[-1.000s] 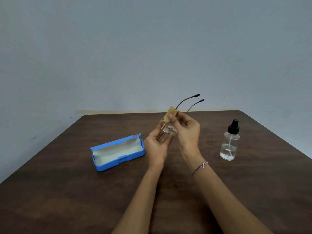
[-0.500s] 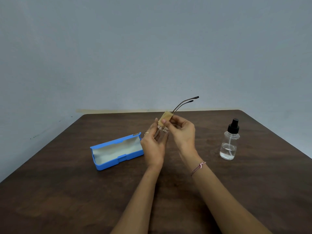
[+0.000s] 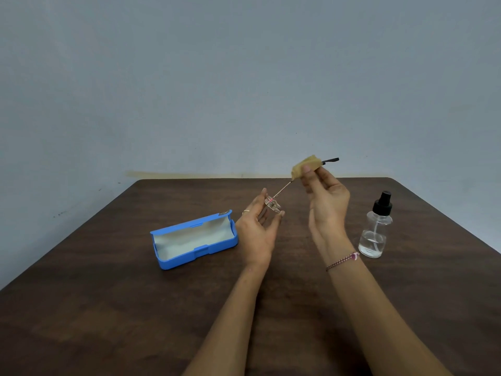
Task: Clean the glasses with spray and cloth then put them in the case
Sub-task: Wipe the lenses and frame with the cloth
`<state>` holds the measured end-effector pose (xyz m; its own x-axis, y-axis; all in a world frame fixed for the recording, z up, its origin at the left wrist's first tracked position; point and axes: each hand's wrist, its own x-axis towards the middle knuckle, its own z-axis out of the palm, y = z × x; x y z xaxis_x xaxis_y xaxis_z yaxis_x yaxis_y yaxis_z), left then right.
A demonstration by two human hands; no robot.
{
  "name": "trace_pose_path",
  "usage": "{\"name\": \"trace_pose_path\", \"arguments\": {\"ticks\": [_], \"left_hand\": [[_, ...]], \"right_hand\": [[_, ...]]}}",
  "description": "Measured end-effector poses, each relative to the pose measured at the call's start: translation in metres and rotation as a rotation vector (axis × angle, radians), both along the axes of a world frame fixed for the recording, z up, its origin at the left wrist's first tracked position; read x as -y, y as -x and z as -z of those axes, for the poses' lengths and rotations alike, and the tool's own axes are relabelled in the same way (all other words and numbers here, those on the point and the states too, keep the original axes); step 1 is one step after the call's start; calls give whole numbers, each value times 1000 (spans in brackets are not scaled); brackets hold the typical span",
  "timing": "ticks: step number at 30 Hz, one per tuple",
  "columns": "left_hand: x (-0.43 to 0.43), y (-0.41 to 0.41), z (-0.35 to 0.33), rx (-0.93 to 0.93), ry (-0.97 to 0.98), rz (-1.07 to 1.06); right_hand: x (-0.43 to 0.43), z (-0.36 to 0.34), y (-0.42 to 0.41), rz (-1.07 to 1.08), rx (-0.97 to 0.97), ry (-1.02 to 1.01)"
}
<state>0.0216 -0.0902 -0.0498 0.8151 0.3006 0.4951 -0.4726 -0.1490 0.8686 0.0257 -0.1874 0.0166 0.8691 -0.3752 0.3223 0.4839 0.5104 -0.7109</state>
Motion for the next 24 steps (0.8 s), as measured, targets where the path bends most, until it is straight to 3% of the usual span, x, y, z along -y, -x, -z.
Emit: {"name": "trace_pose_path", "arguments": {"ticks": [7, 15, 24], "left_hand": [[0, 0, 2, 12, -20, 19], [-3, 1, -2, 34, -15, -14], [-2, 2, 1, -2, -16, 21]], "right_hand": [[13, -6, -2, -78, 33, -304], [-10, 7, 4, -230, -89, -72], [17, -2, -3, -115, -24, -230]]}}
